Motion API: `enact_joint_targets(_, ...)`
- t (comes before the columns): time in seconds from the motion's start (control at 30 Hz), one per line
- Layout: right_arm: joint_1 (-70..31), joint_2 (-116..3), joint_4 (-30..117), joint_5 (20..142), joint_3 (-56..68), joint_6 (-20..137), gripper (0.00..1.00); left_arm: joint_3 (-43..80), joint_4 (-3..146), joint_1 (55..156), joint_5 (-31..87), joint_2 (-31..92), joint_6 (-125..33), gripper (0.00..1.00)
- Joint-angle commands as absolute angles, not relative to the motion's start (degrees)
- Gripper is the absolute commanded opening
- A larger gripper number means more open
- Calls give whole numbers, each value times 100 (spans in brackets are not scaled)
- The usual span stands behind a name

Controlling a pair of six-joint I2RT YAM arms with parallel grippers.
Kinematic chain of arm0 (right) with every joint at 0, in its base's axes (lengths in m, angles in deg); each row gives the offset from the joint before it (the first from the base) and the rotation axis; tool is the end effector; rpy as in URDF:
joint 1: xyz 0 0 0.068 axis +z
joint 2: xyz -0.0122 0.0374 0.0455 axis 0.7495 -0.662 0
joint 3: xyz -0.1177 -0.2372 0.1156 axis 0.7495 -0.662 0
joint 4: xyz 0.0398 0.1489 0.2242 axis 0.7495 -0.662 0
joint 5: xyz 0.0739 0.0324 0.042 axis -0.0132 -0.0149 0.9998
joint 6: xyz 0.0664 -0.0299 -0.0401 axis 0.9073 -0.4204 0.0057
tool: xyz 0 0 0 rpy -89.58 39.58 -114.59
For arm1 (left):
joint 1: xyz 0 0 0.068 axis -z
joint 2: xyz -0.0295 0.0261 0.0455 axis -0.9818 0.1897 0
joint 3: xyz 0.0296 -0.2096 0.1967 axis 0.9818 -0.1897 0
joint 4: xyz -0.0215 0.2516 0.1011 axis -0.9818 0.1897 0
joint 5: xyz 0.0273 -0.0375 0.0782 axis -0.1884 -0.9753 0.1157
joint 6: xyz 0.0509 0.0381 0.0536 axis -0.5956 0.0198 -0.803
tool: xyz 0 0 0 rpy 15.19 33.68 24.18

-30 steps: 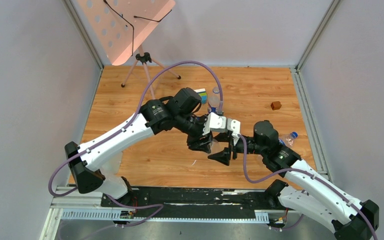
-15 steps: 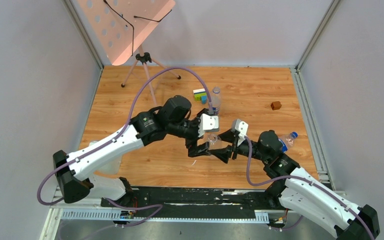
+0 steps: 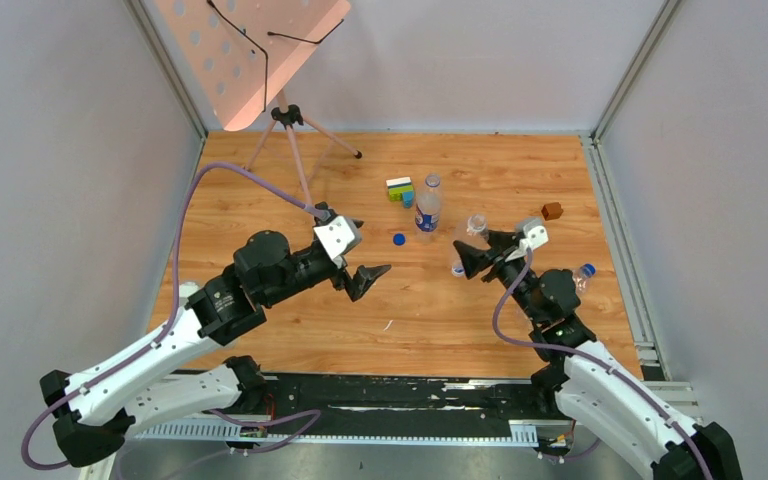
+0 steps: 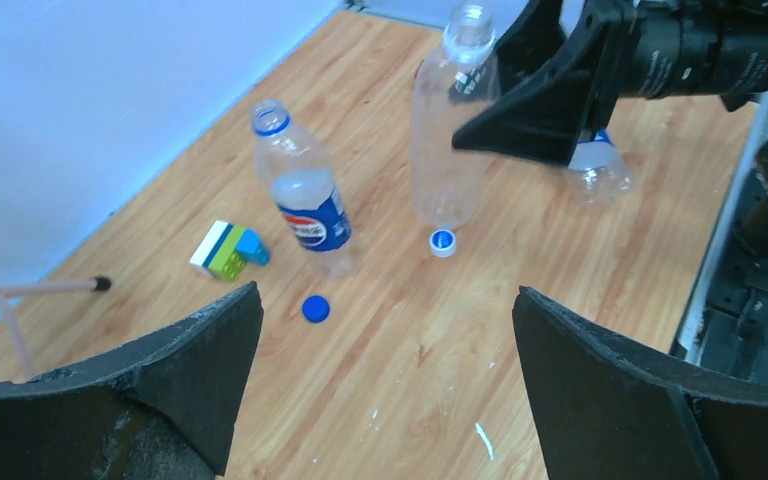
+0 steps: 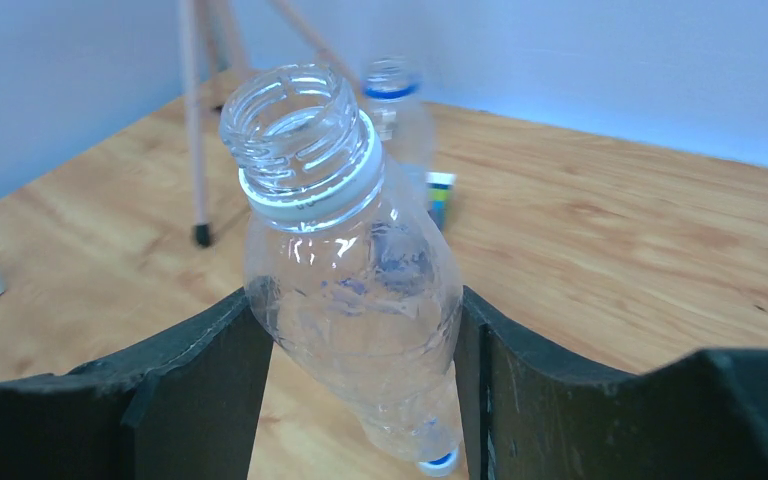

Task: Unscrew the bottle caps
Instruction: Place the plastic bottle at the center of the board.

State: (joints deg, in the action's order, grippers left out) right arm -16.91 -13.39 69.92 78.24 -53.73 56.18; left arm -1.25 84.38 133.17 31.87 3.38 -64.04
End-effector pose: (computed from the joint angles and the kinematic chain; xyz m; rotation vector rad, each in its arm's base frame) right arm 0.1707 0.1122 0.2553 -0.4235 1.4693 0.5711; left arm 0.1293 -0.1877 0.3883 0.9165 1.4500 -0.6818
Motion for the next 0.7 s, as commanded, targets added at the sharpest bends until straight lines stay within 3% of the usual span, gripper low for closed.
enact_joint_targets(0.0, -2387, -1656, 8241, 7363, -5515, 6131, 36, -433, 7905, 13300, 3898, 62, -6008, 100)
enact_joint_targets(0.27, -3124, -3438, 9791, 7604, -5366, 6379, 36, -671, 7780, 13301, 4059, -12, -5774, 100)
enact_joint_targets(0.67, -3242, -5540, 11545, 7870, -4868, 6147, 38, -906, 7617, 13303, 4288, 98, -5313, 100)
